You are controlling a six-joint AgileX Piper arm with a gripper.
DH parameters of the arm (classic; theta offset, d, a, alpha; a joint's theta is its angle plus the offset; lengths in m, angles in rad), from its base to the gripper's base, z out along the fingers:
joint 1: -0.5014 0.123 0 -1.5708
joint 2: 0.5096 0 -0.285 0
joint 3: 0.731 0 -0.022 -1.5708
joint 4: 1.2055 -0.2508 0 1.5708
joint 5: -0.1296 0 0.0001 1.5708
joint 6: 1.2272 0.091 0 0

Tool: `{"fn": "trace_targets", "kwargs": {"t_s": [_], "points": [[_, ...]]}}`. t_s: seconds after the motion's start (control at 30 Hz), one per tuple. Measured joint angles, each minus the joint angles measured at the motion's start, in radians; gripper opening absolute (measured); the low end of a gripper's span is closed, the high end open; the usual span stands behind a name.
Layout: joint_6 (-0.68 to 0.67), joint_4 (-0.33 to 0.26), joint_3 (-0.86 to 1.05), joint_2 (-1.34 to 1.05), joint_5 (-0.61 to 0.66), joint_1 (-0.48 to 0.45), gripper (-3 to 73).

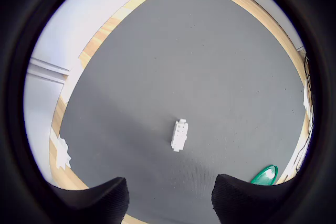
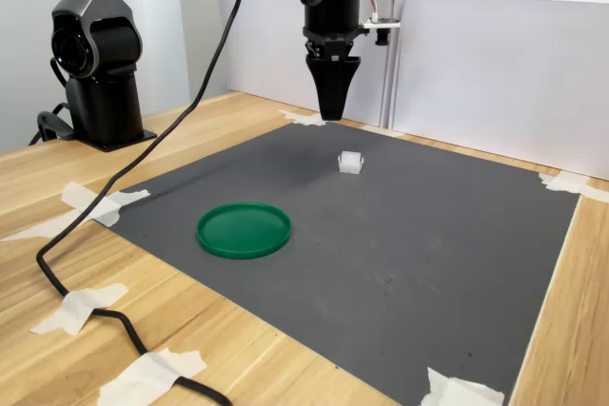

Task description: Grasp a white terminal and put it on the green lid.

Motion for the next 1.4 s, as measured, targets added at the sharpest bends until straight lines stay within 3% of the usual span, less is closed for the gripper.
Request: {"fn": "trace_targets", "kwargs": {"t_s": [0.97, 1.4], "points": [[-0.101, -0.015, -0.017, 0.217, -0.119, 0.000, 67.4], [0.047, -0.026, -0.071, 0.236, -0.099, 0.000, 67.5]]}}
